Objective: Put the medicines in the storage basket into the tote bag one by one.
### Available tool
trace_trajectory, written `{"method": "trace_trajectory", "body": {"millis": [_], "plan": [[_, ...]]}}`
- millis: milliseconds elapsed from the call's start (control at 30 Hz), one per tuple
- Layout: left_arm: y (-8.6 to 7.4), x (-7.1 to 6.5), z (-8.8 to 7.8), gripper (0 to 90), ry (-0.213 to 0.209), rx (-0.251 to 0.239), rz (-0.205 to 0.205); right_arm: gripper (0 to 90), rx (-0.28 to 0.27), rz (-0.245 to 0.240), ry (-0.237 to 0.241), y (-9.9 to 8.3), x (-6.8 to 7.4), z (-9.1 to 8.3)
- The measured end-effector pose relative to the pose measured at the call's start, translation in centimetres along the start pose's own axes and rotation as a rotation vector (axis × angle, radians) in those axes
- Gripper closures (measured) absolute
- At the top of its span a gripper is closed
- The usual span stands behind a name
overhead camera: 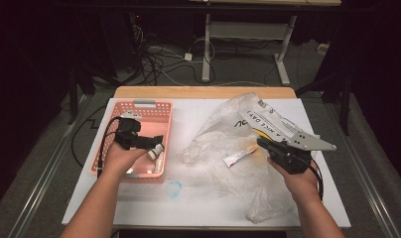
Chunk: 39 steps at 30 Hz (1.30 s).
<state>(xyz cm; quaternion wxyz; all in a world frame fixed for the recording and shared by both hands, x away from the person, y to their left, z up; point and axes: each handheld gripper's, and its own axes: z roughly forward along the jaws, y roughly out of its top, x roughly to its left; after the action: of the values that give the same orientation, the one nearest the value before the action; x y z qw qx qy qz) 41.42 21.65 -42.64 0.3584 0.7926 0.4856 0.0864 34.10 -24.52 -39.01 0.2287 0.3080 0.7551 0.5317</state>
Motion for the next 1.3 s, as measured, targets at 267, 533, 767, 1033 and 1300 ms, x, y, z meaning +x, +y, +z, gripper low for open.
{"method": "trace_trajectory", "body": {"millis": [267,533,767,1033,1300], "plan": [[0.5,0.3,1.9,11.9,-0.022,0.185,0.022,90.0,-0.005,0.020,0.011,-0.1,-0.2,0.1],[0.9,0.1,3.4,24.8,-0.010,0.335,0.049,90.0,-0.007,0.025,0.016,-0.1,-0.1,0.1],[0.9,0.2,4.5,36.7,-0.015,0.386,0.059,90.0,-0.005,0.025,0.012,-0.1,-0.1,0.0],[1.1,0.0,5.0,48.2,0.004,0.417,0.089,90.0,-0.004,0.021,0.013,-0.2,-0.1,0.1],[0.9,0.0,5.6,50.0,0.044,0.473,0.105,90.0,-0.005,0.015,0.017,-0.1,0.0,0.1]]}}
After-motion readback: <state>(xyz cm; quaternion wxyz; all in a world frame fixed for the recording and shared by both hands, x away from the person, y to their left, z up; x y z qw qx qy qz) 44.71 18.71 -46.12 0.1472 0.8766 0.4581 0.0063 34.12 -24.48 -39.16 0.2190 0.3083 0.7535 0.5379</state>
